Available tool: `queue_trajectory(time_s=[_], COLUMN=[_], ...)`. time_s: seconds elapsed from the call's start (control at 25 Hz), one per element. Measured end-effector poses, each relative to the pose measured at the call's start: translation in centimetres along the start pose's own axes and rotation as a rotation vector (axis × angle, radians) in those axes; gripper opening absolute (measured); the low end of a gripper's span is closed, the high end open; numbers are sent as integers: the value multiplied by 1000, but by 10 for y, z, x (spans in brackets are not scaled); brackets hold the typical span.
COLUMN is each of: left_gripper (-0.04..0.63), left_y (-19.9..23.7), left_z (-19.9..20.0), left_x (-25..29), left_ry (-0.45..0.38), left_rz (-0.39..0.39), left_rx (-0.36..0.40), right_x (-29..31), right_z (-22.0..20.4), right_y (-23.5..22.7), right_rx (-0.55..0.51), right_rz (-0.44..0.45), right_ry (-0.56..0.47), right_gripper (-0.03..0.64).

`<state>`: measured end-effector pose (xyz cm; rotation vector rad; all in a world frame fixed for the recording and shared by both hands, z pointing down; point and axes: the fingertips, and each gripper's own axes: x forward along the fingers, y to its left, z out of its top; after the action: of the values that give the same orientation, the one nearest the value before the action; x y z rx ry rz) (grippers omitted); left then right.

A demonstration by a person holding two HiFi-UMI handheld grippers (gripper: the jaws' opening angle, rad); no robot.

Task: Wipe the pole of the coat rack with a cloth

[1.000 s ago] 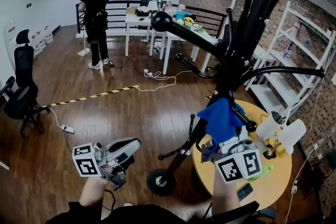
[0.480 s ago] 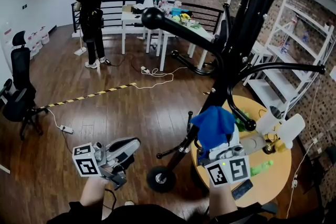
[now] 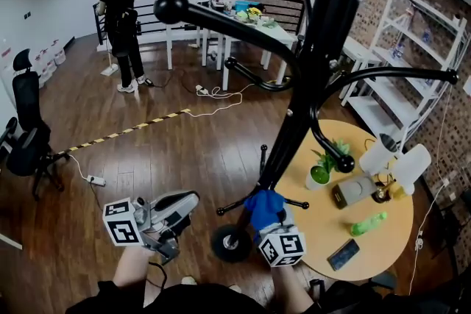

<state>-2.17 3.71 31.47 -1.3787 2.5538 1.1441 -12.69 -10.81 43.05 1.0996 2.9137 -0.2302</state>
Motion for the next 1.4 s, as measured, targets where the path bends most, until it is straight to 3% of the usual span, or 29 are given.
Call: queue_trajectory(time_s=[0.16,0.44,0.56,0.72,0.88,1.04,1.2,1.4], left_gripper=[3,3,3,3,3,3,3,3], left_y=[-2,-8,-9,-12,-10,-10,-11,-9], left_z=[-2,-1,0,6,9,16,21,21], left_x=[-1,1,1,-2,-7,-19,-26,-28], left_ry=[18,28,23,1,-27,-56,-79,-87], left_rz=[12,13,9,0,0,2,8,6], left_rx=[4,21,26,30,37,47,50,48], right_x=[-4,-3,0,5,10,12,12,9], right_z=[-44,-40,0,83,185,256,293,294], right_y=[-9,-9,-5,10,22,35,41,41], right_rx=[69,151,173,123,16,-66,-84,-106], right_rz=[-18,-22,4,41,86,109,120,105], right_ry=[72,91,19,-127,-311,-411,-453,-478], right_gripper=[25,25,25,25,25,25,24,25])
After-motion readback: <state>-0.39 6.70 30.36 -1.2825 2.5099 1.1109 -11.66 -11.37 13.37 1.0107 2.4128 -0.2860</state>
